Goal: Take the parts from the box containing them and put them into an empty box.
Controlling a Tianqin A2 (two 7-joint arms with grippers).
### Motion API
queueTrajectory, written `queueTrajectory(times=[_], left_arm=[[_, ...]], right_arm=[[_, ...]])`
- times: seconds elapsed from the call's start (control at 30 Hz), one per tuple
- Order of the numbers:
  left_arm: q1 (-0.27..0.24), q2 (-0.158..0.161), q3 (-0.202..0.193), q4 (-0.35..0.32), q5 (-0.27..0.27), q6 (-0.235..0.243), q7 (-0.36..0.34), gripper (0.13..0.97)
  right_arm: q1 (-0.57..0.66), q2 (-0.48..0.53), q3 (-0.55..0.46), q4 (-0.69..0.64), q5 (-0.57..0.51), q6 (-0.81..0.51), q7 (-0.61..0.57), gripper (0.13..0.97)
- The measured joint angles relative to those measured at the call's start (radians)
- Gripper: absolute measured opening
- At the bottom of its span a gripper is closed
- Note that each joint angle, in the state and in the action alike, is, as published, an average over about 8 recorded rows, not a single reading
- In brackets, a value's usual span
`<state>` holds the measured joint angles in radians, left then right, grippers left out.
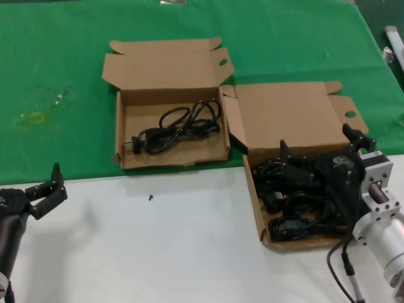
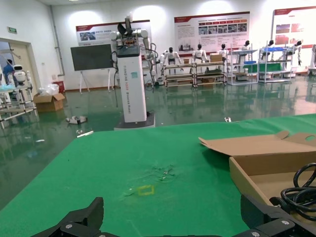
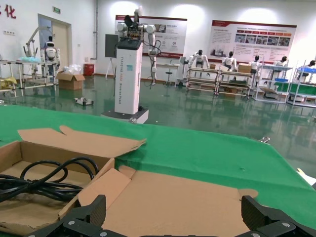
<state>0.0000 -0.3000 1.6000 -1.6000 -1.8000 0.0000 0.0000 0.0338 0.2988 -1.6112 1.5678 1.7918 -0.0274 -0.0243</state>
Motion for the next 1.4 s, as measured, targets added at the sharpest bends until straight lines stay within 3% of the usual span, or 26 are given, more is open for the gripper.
queueTrajectory(times=[1.4], left_arm=[[0.000, 0.000, 0.000, 0.000, 0.000, 0.000, 0.000, 0.966]], right_arm=[[0.000, 0.000, 0.000, 0.000, 0.000, 0.000, 0.000, 0.966]])
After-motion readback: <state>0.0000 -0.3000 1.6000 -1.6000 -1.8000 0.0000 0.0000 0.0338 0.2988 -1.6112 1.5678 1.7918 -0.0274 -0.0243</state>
